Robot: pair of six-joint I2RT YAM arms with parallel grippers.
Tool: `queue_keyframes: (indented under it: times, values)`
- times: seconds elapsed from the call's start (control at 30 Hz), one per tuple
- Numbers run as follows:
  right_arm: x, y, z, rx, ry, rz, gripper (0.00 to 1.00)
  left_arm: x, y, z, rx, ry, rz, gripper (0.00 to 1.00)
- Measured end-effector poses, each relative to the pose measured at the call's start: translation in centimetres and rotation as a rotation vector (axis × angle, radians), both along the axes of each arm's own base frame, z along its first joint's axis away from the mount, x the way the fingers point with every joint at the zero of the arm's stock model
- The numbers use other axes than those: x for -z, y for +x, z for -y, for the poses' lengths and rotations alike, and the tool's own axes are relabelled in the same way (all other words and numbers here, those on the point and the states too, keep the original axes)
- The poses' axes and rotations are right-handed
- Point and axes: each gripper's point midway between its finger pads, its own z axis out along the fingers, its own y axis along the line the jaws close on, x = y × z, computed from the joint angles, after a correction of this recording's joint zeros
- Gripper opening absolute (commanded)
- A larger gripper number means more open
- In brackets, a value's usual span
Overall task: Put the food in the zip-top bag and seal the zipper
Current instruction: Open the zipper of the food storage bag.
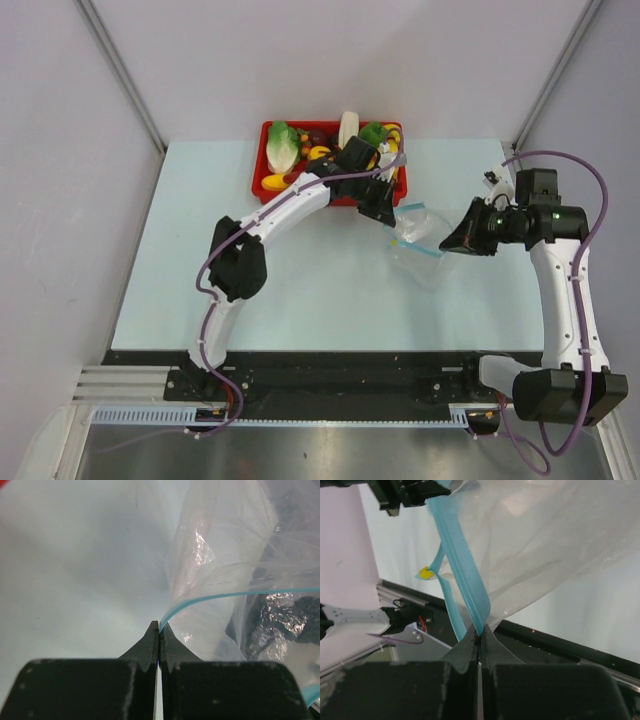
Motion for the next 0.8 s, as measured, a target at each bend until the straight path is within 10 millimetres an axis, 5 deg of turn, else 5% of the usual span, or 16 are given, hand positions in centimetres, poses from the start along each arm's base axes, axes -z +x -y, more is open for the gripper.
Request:
queue_keyframes:
  times: [0.13, 0.33, 0.57, 0.67, 0.8]
  values:
    - [-0.3, -0.3, -1.4, -0.051, 0.042, -0.01, 0.0, 0.7, -0.6, -0.1, -0.002, 0.012, -0.039, 0.03]
    - [3.7, 3.8, -1.8, -0.081, 0.035, -0.098, 0.0, 2.9, 1.2, -1.6, -0.06, 0.063, -0.045, 0.11]
    - [6.1, 5.9, -1.2, -0.078, 0.009, -0.114, 0.0, 3.8, 5.5, -5.4, -0.135, 0.051, 0.006, 0.75]
    - [6.0, 6.4, -1.3, -0.084, 0.007, -0.089, 0.0, 2.9, 6.3, -7.1, -0.171, 0.023, 0.027, 0.92]
    - [6.2, 7.1, -1.4, -0.086, 0.005, -0.074, 0.0, -2.3, 10.6, -9.6, -0.27, -0.077, 0.152, 1.0]
